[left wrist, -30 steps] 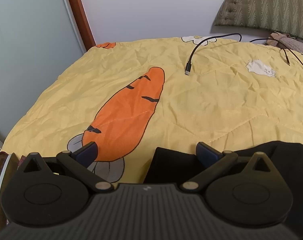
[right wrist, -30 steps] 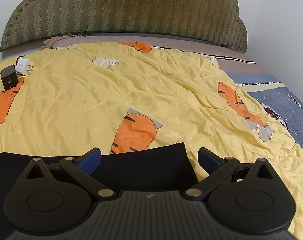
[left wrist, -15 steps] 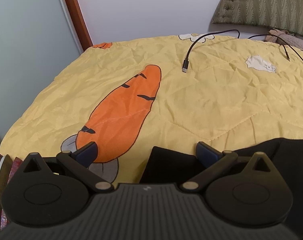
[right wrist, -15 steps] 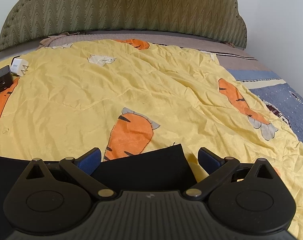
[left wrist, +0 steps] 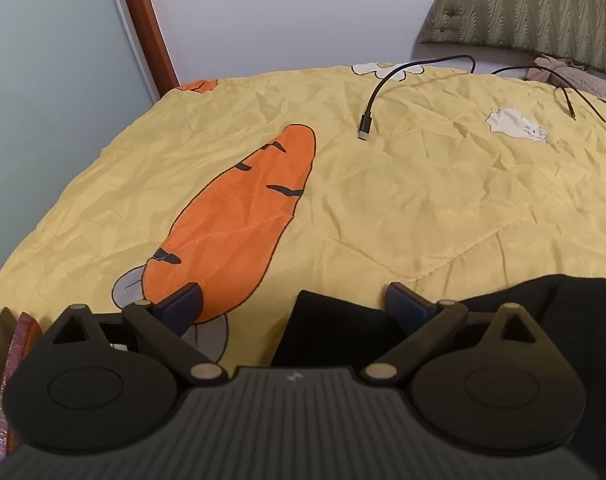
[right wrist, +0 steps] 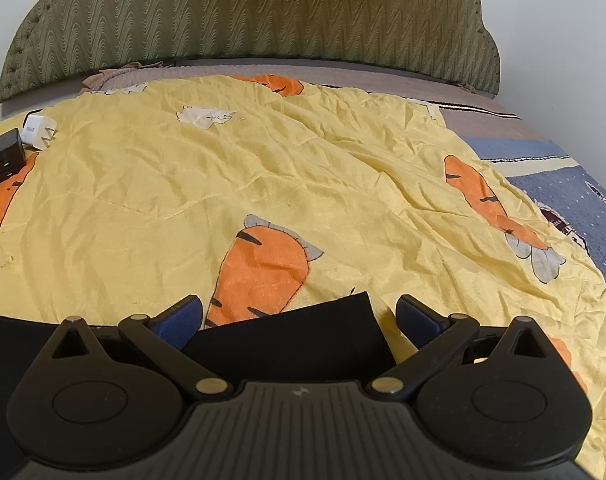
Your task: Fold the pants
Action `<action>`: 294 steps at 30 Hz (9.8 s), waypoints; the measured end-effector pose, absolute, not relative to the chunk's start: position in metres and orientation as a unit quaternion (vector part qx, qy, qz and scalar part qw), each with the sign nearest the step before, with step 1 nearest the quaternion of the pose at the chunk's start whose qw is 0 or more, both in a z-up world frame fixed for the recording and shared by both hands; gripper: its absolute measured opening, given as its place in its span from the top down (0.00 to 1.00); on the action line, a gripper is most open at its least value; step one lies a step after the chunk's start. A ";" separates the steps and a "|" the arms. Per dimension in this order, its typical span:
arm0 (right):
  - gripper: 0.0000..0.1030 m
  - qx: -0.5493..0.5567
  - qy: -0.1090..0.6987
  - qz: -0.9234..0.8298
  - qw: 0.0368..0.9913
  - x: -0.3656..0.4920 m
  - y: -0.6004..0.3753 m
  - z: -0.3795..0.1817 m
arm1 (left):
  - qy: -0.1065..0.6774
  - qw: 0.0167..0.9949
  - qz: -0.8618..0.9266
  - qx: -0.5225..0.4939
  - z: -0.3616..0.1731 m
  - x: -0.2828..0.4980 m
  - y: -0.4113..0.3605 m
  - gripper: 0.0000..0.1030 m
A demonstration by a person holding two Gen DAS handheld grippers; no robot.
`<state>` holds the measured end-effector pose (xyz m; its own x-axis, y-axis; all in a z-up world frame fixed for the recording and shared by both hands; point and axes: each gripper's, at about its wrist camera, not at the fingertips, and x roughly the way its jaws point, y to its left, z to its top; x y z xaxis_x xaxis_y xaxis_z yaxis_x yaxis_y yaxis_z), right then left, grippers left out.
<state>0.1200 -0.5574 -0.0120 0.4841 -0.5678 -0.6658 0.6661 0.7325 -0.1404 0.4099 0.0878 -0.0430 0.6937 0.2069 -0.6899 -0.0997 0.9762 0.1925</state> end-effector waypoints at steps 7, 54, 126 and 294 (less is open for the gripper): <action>0.00 0.065 0.359 -0.336 0.868 0.115 -0.562 -0.009 | 0.380 0.921 0.065 0.054 -0.043 0.408 0.090 0.17; 0.62 0.071 0.345 -0.248 0.902 0.087 -0.585 -0.010 | 0.382 0.922 0.002 0.054 -0.039 0.412 0.080 0.55; 0.86 0.047 0.343 -0.226 0.910 0.074 -0.579 -0.011 | 0.339 0.940 -0.005 0.029 -0.015 0.385 0.092 0.66; 0.23 0.179 0.304 -0.287 0.891 0.050 -0.595 0.002 | 0.316 0.949 0.023 0.002 0.012 0.293 0.132 0.01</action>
